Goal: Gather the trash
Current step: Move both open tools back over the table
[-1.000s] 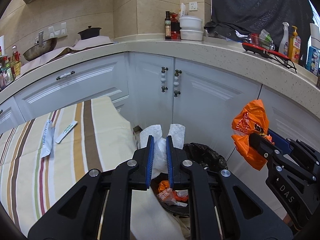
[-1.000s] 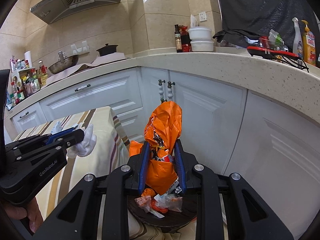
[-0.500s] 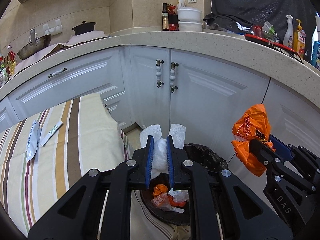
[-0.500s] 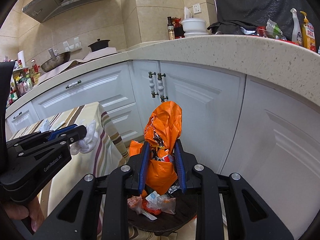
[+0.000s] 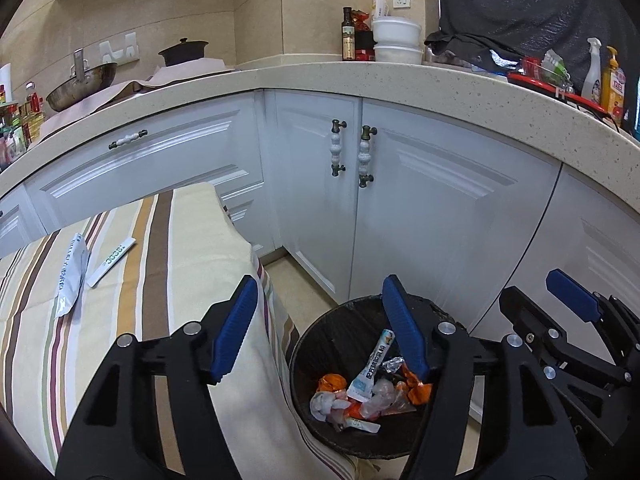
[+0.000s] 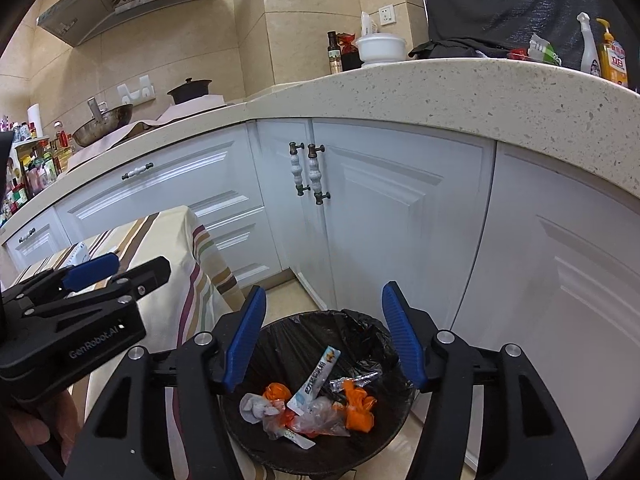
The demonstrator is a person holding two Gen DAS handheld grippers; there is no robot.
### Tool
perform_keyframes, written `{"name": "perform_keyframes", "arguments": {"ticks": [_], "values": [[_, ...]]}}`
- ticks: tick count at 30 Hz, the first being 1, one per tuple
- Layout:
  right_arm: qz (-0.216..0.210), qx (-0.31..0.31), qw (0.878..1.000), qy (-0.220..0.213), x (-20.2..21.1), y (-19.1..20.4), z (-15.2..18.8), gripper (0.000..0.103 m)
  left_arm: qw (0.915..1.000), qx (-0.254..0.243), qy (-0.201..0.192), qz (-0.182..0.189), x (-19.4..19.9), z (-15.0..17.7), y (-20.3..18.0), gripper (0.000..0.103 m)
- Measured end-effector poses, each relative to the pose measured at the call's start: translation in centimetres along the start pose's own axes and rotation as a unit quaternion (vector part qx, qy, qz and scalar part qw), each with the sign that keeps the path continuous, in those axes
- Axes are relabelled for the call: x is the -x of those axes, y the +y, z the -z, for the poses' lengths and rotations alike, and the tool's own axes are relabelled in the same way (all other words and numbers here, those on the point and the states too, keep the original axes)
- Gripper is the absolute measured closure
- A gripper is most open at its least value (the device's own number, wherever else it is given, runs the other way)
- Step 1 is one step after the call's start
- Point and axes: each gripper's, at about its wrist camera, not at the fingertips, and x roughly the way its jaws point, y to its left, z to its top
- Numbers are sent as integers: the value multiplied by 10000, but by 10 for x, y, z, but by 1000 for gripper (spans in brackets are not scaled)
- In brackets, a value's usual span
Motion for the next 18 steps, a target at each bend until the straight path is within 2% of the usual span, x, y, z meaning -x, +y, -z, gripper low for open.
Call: {"name": "perform_keyframes", "arguments": {"ticks": [10, 18], "values": [[-41, 48, 10000, -19, 2, 18, -5, 40, 9997, 122, -41, -196, 17, 1, 28, 33], [-332, 224, 9992, -84, 3, 54, -11, 38, 9975, 353, -46, -612, 34, 8, 78, 33]]}}
